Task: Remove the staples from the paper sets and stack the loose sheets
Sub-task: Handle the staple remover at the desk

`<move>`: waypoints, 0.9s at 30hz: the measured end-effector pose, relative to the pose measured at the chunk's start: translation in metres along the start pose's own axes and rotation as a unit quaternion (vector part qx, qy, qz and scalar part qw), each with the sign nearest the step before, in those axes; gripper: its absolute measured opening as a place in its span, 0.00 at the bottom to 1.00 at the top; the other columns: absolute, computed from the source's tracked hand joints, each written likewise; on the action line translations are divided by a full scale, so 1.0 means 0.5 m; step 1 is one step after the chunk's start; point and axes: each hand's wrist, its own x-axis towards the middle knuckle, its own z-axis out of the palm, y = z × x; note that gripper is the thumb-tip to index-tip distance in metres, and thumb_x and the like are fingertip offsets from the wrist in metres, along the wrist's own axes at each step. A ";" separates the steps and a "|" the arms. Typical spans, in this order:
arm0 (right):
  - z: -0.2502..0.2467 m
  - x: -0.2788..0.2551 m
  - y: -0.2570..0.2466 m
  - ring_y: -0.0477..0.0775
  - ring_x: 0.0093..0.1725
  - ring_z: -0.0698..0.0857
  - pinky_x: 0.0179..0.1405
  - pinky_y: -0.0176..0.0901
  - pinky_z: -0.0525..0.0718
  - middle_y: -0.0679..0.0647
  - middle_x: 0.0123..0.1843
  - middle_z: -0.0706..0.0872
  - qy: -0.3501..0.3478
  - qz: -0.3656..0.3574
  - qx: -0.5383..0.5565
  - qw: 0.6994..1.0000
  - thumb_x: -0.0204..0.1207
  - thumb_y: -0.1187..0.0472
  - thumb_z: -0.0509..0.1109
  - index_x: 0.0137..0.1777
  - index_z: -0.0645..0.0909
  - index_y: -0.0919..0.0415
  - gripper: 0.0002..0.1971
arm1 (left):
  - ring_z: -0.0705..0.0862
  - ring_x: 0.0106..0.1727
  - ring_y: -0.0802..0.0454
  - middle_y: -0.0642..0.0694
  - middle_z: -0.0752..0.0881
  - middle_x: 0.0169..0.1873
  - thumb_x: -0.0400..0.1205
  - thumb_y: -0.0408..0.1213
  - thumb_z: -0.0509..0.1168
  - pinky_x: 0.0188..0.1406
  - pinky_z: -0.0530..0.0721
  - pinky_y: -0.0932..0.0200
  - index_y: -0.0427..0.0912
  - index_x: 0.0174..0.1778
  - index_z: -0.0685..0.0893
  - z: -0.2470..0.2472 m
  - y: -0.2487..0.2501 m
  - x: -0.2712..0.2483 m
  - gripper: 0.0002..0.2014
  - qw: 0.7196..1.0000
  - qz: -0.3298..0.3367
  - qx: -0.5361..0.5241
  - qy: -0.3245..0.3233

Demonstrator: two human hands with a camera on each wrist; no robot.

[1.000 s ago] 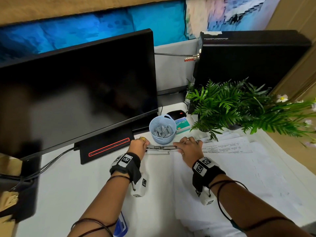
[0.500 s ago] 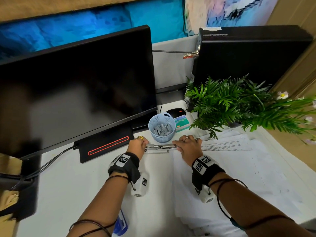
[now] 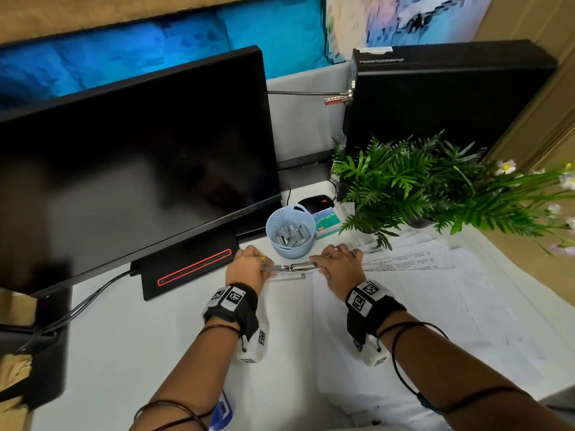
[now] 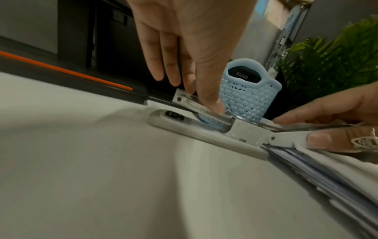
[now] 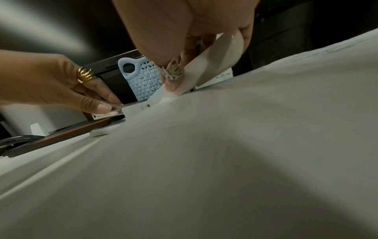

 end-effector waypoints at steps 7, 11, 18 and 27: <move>-0.012 0.005 0.029 0.55 0.69 0.72 0.67 0.45 0.67 0.53 0.69 0.77 0.003 0.015 0.036 0.999 0.78 0.62 0.65 0.72 0.73 0.50 0.23 | 0.78 0.61 0.46 0.45 0.82 0.58 0.79 0.48 0.68 0.58 0.77 0.56 0.41 0.65 0.81 0.024 -0.007 -0.007 0.21 0.998 -0.020 -0.033 -0.044; -0.038 0.003 0.030 0.53 0.61 0.77 0.61 0.36 0.72 0.54 0.63 0.83 0.050 -0.015 0.161 0.986 0.74 0.69 0.69 0.70 0.77 0.55 0.24 | 0.84 0.53 0.48 0.40 0.84 0.59 0.74 0.32 0.73 0.58 0.75 0.66 0.37 0.66 0.81 0.021 -0.023 -0.008 0.23 0.985 -0.053 -0.163 -0.009; -0.052 -0.001 -0.041 0.57 0.64 0.77 0.68 0.47 0.74 0.57 0.64 0.82 0.081 -0.084 0.272 0.955 0.68 0.71 0.75 0.69 0.76 0.59 0.28 | 0.81 0.42 0.49 0.39 0.85 0.54 0.69 0.24 0.76 0.45 0.80 0.71 0.33 0.63 0.80 0.029 -0.022 -0.034 0.25 0.950 -0.072 -0.303 -0.004; -0.010 0.049 -0.123 0.57 0.71 0.72 0.71 0.41 0.63 0.57 0.71 0.78 -0.054 -0.152 0.163 0.973 0.78 0.65 0.66 0.74 0.71 0.58 0.24 | 0.77 0.66 0.47 0.43 0.79 0.63 0.81 0.41 0.65 0.62 0.68 0.66 0.40 0.75 0.66 0.026 -0.049 -0.076 0.27 0.954 -0.025 -0.293 -0.053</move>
